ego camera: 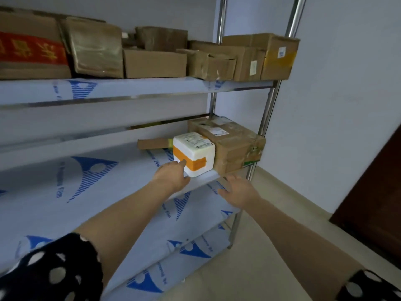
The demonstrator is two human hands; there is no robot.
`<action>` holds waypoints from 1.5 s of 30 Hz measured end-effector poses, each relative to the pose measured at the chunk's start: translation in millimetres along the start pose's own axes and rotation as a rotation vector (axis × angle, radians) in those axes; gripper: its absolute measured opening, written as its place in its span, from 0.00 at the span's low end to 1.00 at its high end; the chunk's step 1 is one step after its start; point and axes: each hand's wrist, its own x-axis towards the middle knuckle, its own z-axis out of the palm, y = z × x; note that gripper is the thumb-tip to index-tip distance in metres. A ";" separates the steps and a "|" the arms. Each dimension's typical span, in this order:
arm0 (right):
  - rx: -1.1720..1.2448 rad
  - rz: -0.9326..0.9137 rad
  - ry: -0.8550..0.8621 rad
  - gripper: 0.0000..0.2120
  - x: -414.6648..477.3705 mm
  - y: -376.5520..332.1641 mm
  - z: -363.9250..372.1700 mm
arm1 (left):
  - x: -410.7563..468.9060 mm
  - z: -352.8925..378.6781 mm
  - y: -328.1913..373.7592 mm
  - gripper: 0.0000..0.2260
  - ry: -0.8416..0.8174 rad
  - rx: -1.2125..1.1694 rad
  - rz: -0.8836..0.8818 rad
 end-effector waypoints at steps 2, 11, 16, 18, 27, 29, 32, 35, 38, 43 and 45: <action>0.045 0.015 0.013 0.26 28.7 24.5 -3.0 | 28.7 8.3 10.9 0.27 0.000 -0.002 -0.005; 0.310 0.089 0.103 0.28 163.6 126.7 -21.8 | 137.0 48.8 61.9 0.27 0.123 0.020 -0.120; 0.283 -0.043 0.174 0.30 209.1 157.9 -38.3 | 166.8 58.3 79.5 0.27 0.144 0.116 -0.226; 0.218 -0.108 0.165 0.28 223.6 162.2 -42.7 | 167.6 58.7 80.6 0.27 0.182 0.145 -0.262; 0.008 -0.497 0.323 0.21 234.2 141.7 -39.8 | 189.2 55.2 106.6 0.28 0.173 0.120 -0.485; 0.014 -0.639 0.328 0.20 230.2 126.8 -42.1 | 188.6 57.1 108.5 0.22 0.219 0.063 -0.498; 0.004 -0.788 0.243 0.21 222.2 97.6 -45.1 | 178.4 60.3 108.4 0.17 0.269 -0.103 -0.529; -0.056 -0.846 0.109 0.23 214.8 71.5 -41.9 | 166.3 57.8 108.3 0.16 0.329 -0.267 -0.565; -0.078 -0.791 0.016 0.26 210.9 55.0 -30.5 | 157.2 57.7 111.1 0.14 0.406 -0.362 -0.579; 0.075 -0.572 -0.121 0.26 210.6 40.3 -17.7 | 151.3 56.8 112.5 0.12 0.446 -0.426 -0.586; 0.140 -0.539 -0.097 0.23 213.0 38.0 -18.6 | 152.6 55.2 109.5 0.11 0.447 -0.452 -0.593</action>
